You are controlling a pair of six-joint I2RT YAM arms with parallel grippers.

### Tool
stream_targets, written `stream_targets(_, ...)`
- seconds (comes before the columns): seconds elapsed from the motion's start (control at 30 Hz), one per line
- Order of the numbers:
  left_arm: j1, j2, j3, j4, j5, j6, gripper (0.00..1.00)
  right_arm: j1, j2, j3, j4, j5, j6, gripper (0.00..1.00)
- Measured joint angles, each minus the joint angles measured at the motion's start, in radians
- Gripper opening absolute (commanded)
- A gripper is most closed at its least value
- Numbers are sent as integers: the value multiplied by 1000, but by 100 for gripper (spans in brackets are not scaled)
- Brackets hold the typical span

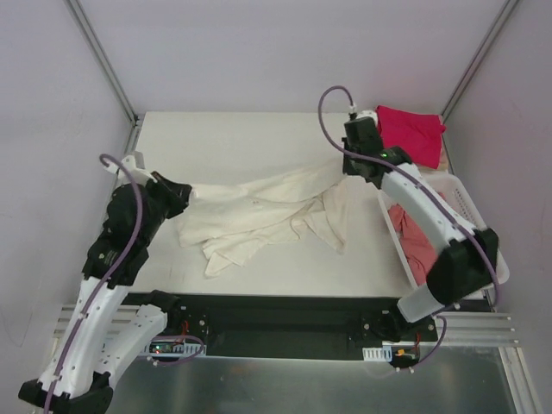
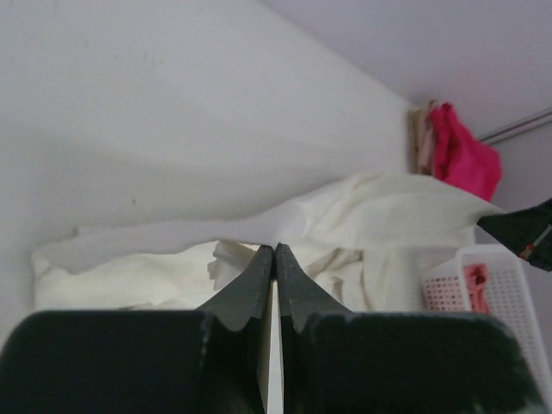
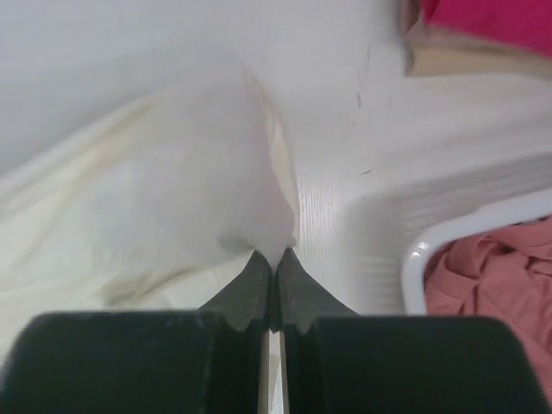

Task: Fold and stack the t-shirts
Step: Flatten the tshirt out

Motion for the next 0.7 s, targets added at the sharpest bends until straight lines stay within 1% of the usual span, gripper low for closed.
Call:
stream_targets(0.2, 0, -137, 262, -22, -19, 42, 0, 0, -520, 13, -2, -37, -34, 1)
stream_targets(0.3, 0, -167, 452, -20, 5, 80, 0, 0, -715, 106, -35, -92, -40, 1)
stream_targets(0.47, 0, -163, 730, -12, 101, 122, 0, 0, -890, 310, -99, -209, -42, 1)
stream_targets(0.57, 0, -145, 888, -15, 194, 134, 0, 0, -937, 431, -127, -280, -41, 1)
stream_targets(0.7, 0, -98, 1060, -15, 286, 143, 0, 0, -952, 532, -156, -366, -41, 1)
